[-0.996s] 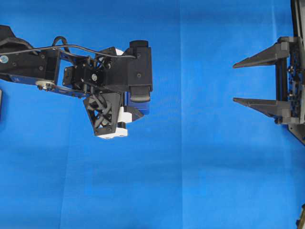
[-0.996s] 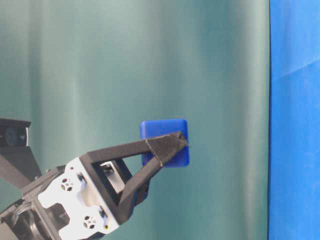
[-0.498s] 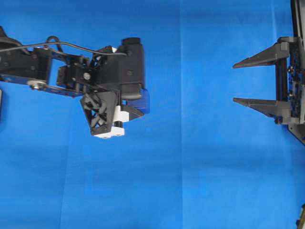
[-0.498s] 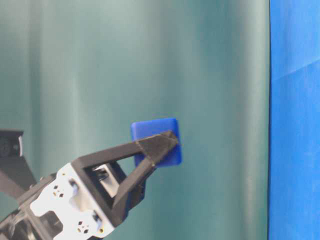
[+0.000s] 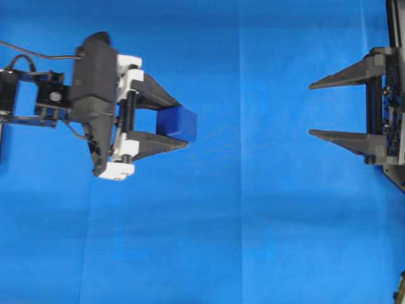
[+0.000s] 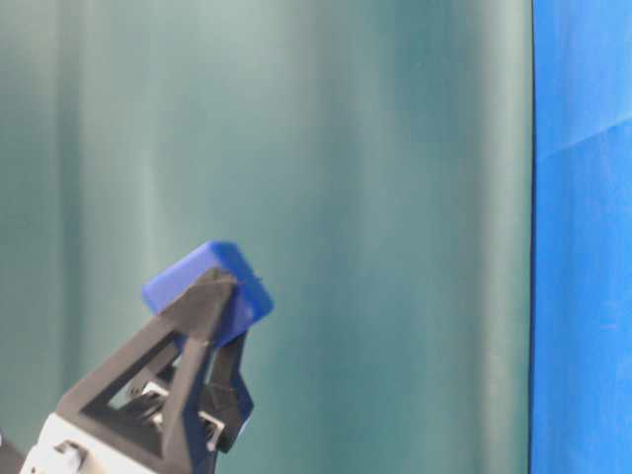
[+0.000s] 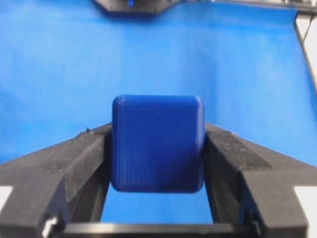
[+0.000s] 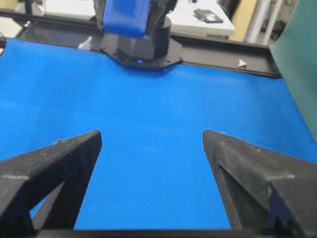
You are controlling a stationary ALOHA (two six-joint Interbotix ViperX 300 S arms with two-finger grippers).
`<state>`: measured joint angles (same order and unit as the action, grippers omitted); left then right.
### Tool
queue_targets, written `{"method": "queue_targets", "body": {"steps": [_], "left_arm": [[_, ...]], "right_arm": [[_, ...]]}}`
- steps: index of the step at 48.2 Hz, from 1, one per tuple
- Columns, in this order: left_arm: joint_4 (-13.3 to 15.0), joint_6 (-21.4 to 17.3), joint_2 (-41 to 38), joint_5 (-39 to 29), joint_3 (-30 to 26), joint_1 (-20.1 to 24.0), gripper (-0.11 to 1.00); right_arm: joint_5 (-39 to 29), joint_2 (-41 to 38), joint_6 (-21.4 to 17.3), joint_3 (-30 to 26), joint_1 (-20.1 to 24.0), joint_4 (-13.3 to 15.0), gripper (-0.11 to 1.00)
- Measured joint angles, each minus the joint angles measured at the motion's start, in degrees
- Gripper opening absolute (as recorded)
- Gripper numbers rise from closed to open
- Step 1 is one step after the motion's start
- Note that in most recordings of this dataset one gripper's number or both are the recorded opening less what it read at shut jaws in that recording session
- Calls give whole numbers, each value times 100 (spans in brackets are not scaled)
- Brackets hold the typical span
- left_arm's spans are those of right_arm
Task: Handover the blue block to the right arm after grasping it with the left arm, then place it in the designated position.
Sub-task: 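Lift the blue cube with the left gripper and rotate it sideways, then move the open right gripper toward the cube held by the left gripper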
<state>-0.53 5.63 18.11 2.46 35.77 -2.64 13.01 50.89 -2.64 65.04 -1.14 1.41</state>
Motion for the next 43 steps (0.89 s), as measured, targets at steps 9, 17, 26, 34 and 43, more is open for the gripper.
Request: {"method": "queue_targets", "body": {"steps": [9, 17, 26, 34, 43], "left_arm": [[0, 18, 149, 650, 325, 0, 47], [0, 53, 167, 703, 352, 0, 47], [0, 53, 176, 712, 343, 9, 47], [0, 62, 167, 738, 352, 0, 47], [0, 62, 176, 782, 352, 0, 47]], "right_arm": [[18, -70, 0, -35, 0, 105, 96], [18, -114, 9, -70, 0, 176, 96], [0, -237, 149, -264, 141, 677, 96], [-352, -334, 536, -624, 272, 1450, 96], [-888, -457, 1310, -940, 272, 2522, 96]]}}
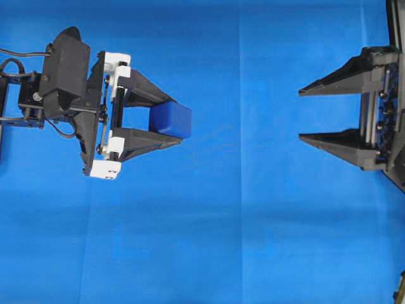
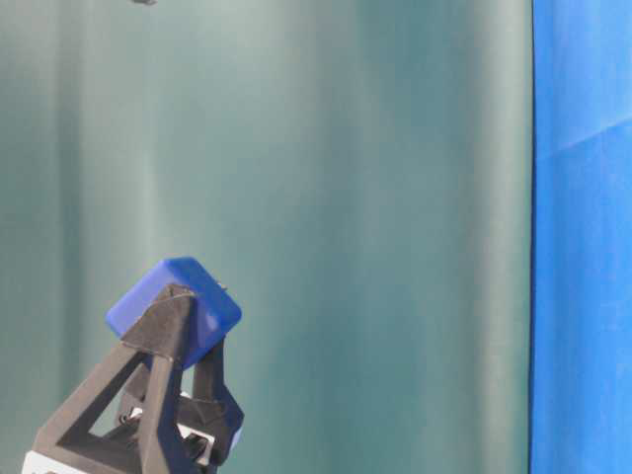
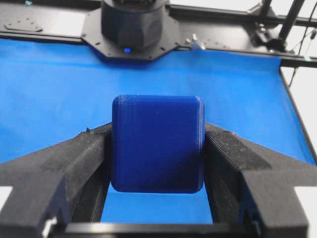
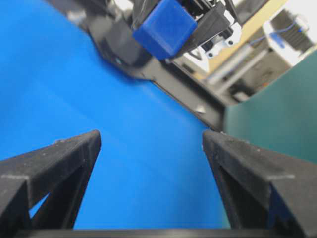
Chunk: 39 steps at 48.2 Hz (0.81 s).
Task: Handover the blue block to the right arm after grasping it with the left arm, then place it in the designated position.
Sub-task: 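Move the open right gripper toward the cube held by the left gripper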
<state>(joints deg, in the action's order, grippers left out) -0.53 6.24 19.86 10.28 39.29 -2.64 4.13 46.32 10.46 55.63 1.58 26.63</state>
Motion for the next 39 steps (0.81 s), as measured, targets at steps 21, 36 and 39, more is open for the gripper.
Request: {"method": "queue_targets", "body": {"steps": [21, 36, 39], "left_arm": [[0, 0, 0, 9, -9, 0, 47], [0, 0, -9, 9, -9, 9, 47], [0, 0, 0, 9, 0, 0, 47]], "right_arm": [[-202, -62, 738, -141, -9, 1485, 96], [-193, -62, 747, -141, -9, 1731, 95], [-202, -62, 747, -141, -9, 1731, 95]]}}
